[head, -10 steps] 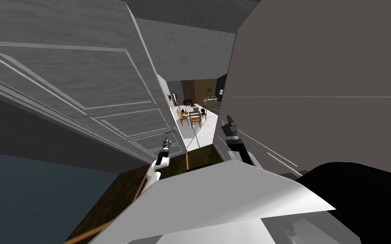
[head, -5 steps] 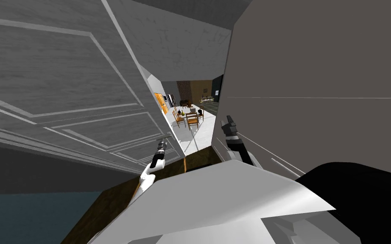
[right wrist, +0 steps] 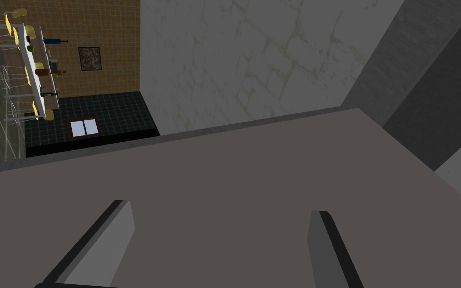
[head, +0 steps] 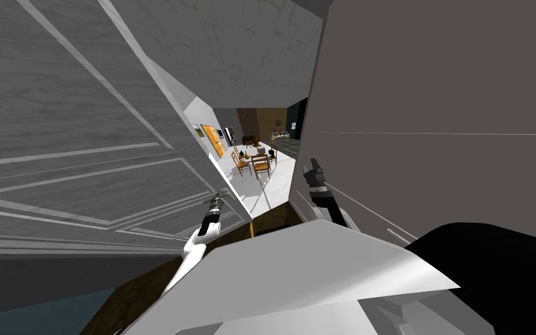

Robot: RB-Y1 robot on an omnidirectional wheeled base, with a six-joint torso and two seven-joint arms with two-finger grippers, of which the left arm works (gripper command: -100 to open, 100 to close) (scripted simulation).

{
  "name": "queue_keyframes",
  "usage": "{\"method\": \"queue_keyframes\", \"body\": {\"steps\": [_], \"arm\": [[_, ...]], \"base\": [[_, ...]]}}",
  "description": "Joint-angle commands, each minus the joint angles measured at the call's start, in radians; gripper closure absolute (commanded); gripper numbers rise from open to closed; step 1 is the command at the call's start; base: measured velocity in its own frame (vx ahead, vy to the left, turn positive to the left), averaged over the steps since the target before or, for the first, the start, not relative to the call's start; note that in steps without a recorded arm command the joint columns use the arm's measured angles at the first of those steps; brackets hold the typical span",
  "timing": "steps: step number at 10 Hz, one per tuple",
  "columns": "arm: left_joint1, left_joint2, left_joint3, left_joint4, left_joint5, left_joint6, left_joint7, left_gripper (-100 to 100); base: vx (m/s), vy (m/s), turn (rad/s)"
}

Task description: Pull the door open

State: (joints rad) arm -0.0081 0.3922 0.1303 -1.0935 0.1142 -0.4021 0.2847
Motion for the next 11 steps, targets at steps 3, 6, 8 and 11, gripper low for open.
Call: {"method": "queue_keyframes", "body": {"steps": [3, 6, 8, 11], "arm": [[0.001, 0.000, 0.000, -0.001, 0.000, 0.001, 0.000, 100], [0.016, 0.015, -0.015, -0.009, -0.001, -0.008, 0.017, 100], [0.031, 0.032, -0.029, -0.019, -0.002, -0.018, 0.036, 100], [0.066, 0.071, -0.063, -0.042, -0.003, -0.042, 0.079, 100]], "base": [[-0.028, -0.001, -0.003], [-0.042, 0.009, -0.035], [-0.177, 0.057, -0.125], [-0.213, 0.075, -0.157]]}}
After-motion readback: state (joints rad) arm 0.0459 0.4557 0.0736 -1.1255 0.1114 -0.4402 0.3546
